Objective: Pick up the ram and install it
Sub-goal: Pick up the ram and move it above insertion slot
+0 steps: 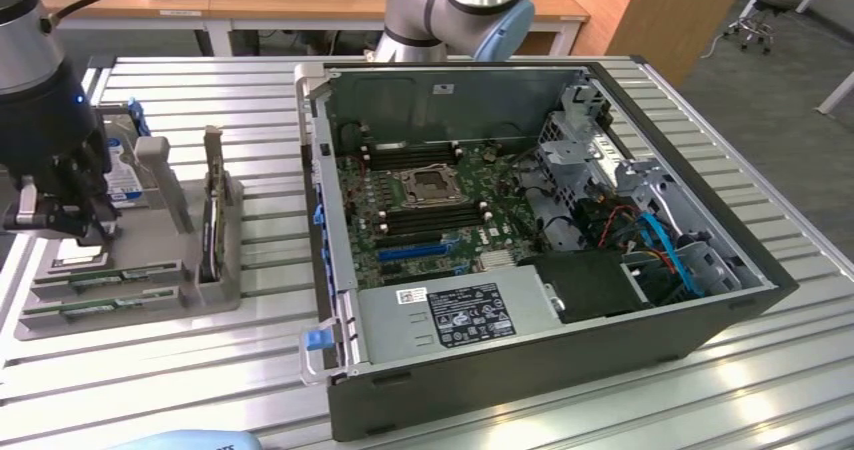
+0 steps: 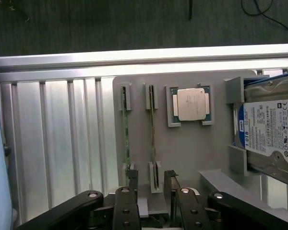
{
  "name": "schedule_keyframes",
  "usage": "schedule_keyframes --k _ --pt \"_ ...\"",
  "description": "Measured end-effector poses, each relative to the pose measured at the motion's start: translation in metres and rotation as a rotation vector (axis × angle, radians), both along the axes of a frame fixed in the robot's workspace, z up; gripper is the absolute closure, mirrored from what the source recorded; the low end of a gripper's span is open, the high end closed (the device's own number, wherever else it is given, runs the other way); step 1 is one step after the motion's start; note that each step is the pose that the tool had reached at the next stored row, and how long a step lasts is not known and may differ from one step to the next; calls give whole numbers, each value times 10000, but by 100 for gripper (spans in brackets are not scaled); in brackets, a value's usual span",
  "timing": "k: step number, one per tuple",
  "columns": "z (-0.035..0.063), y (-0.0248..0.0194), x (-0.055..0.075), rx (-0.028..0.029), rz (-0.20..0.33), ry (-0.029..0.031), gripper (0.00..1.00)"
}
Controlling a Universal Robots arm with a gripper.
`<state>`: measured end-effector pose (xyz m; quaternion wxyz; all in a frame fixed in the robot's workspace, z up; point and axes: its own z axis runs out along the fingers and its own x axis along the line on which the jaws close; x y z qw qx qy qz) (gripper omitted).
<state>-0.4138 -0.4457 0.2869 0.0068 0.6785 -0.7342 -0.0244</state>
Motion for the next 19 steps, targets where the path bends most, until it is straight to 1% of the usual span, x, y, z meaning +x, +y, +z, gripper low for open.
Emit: schedule_keyframes --k 3,6,8,13,19 --pt "-1 -66 0 0 1 0 65" --pt "-2 -120 0 0 0 0 65" --pt "-2 -147 0 0 0 0 65" --pt "-6 -149 0 2 -1 -2 65" --pt "-101 -154 0 0 0 0 65"
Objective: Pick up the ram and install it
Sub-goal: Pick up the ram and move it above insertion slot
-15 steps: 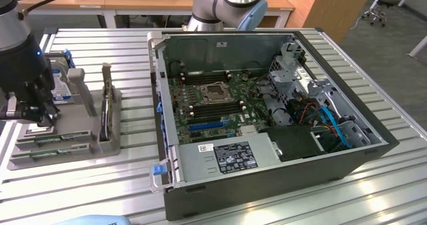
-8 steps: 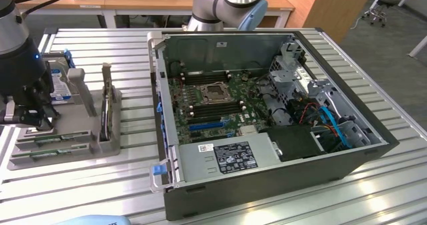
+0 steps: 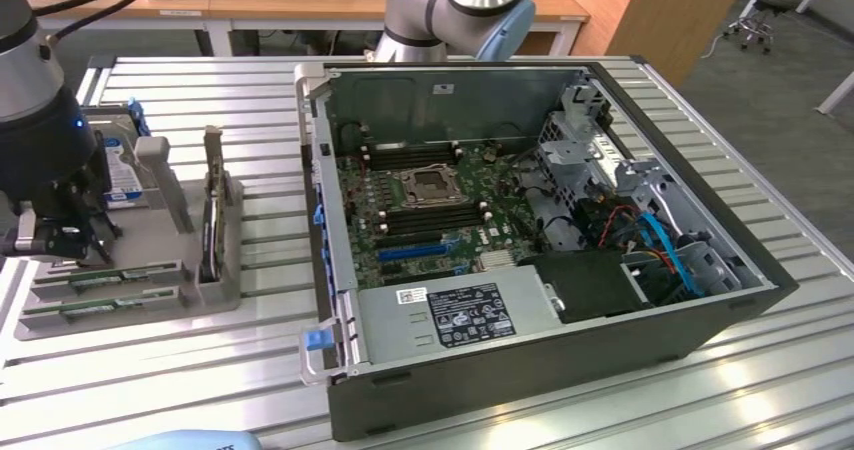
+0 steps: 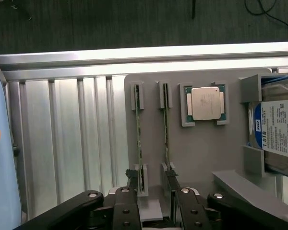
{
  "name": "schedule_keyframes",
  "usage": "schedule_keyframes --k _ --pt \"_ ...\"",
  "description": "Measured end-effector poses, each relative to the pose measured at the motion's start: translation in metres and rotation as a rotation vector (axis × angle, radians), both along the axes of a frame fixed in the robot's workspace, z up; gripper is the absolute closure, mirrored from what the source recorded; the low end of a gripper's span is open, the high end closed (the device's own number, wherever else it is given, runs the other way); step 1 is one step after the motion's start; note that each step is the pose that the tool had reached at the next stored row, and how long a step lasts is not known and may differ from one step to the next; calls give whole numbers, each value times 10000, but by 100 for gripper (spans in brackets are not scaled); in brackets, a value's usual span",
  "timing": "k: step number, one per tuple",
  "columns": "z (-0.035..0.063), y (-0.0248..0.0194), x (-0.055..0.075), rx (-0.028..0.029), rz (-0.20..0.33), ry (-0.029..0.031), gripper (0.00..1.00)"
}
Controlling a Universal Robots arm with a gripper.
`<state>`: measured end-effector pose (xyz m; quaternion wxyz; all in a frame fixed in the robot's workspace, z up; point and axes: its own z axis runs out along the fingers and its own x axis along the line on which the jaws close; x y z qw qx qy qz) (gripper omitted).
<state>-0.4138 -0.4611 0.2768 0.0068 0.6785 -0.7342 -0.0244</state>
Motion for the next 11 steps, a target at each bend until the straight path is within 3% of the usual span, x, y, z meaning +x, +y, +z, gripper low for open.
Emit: schedule_keyframes --k 11 --pt "-178 -4 0 1 0 0 65"
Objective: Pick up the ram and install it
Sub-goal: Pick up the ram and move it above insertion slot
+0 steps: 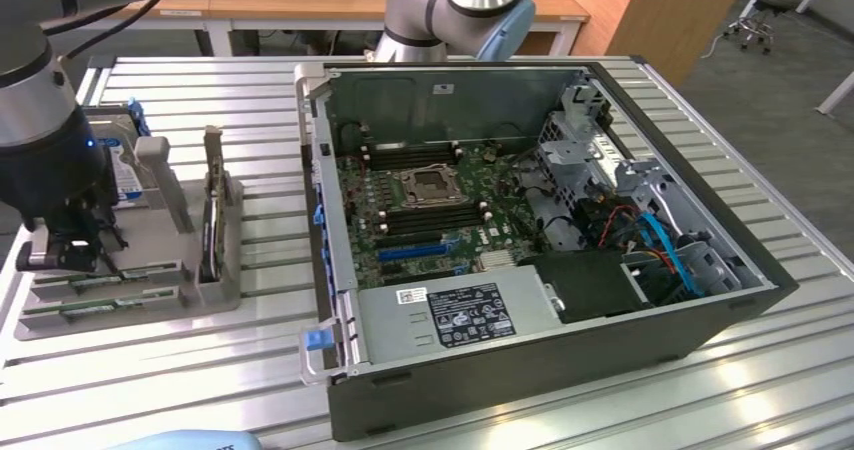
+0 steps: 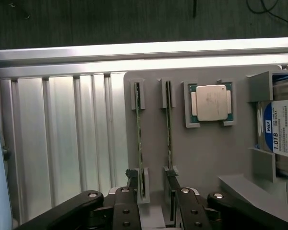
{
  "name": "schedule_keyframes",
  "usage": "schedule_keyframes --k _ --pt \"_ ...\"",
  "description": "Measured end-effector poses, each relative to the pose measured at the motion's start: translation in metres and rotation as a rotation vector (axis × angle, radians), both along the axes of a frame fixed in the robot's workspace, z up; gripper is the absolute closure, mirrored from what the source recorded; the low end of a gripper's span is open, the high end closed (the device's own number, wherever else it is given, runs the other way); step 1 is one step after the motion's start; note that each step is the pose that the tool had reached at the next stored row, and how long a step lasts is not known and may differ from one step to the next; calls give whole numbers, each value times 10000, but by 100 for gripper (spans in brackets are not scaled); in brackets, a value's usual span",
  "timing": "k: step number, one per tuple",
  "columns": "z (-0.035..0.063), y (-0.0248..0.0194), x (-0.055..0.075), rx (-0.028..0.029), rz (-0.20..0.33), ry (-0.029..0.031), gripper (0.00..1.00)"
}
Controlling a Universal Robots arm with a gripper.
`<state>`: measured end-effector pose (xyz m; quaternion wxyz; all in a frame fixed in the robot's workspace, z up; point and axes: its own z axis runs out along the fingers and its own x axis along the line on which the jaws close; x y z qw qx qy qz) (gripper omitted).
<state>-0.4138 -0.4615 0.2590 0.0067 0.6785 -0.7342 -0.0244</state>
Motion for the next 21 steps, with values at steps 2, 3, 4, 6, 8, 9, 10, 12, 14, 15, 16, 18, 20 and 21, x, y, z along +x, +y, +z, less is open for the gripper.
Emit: schedule_keyframes --k 2,3,4,6,8,9,10,12,14,15,16,18,20,21 --pt "-23 0 0 0 0 1 65" --pt "-29 0 0 0 0 1 65" --pt "-36 0 0 0 0 1 65" --pt "-55 0 0 -1 0 1 65" --pt "-79 0 0 0 8 1 65" --pt "-90 0 0 0 16 1 65" --pt "-101 0 0 1 28 0 65" --pt "-110 0 0 -1 58 2 65" --pt "-117 0 0 0 87 1 65" --pt "-126 0 0 0 244 1 65" --pt "-130 0 0 0 357 1 65" --pt "-134 -3 -1 0 441 1 65" --pt "-135 -8 0 0 443 0 65" --pt "-135 -10 0 0 442 -1 65"
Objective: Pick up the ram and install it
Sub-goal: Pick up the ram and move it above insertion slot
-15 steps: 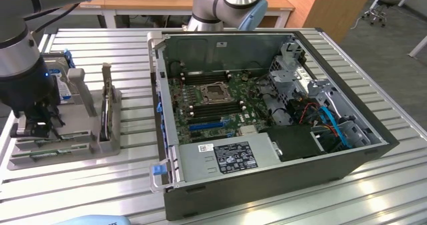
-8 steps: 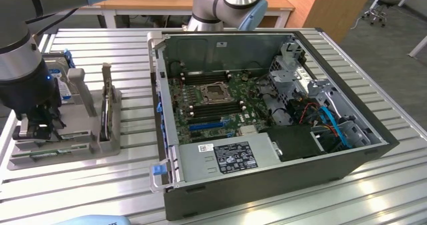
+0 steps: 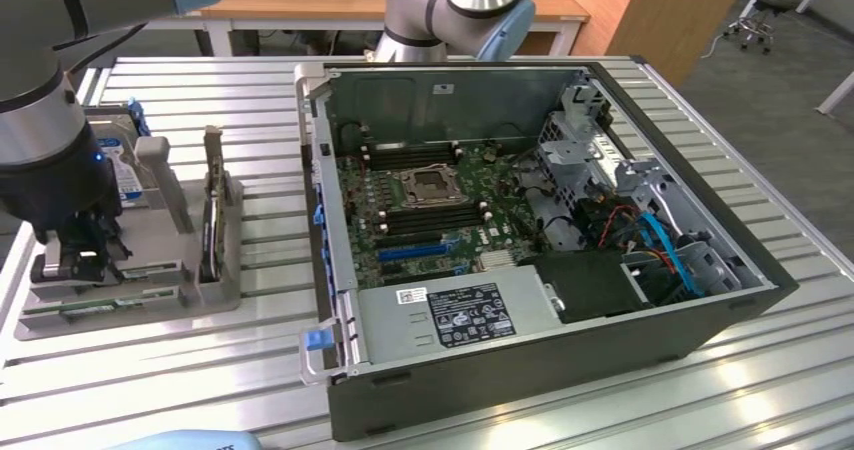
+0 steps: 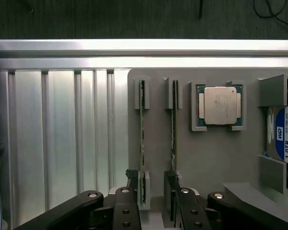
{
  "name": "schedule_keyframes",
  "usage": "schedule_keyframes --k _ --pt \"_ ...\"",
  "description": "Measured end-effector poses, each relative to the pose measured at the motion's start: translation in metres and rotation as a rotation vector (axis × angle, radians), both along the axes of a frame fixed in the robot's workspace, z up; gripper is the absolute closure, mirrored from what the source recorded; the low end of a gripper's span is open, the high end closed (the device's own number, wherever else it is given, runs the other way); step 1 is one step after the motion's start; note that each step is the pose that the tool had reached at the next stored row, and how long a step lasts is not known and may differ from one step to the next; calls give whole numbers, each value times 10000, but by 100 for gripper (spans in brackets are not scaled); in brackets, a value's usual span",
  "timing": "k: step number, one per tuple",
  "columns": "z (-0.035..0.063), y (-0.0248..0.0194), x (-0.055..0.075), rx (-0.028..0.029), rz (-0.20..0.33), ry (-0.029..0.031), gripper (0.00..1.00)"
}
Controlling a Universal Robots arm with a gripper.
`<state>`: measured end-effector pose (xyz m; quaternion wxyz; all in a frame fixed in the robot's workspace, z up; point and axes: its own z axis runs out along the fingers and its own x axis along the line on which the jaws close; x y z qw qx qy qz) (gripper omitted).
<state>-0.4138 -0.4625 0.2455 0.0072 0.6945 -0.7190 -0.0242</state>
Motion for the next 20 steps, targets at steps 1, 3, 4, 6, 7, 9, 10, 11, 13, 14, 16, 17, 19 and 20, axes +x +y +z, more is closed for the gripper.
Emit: schedule_keyframes --k 1,3,4,6,7,9,10,11,13,14,16,17,19,20 --pt "-1 -2 0 1 0 0 65" --pt "-4 -11 1 -1 3 2 65" --pt "-4 -17 1 -1 3 2 65" --pt "-8 -27 0 0 1 1 65" --pt "-12 -29 0 1 0 0 65" --pt "-25 -33 0 1 1 0 65" --pt "-34 -34 0 0 1 1 65" --pt "-45 -35 1 0 2 1 65" --pt "-68 -35 0 1 1 0 65" --pt "-79 -35 0 0 1 1 65" --pt "-102 -36 0 0 1 1 65" --pt "-114 -36 0 -1 1 1 65" --pt "-138 -36 0 0 1 1 65" --pt "-151 -36 0 0 1 0 65"
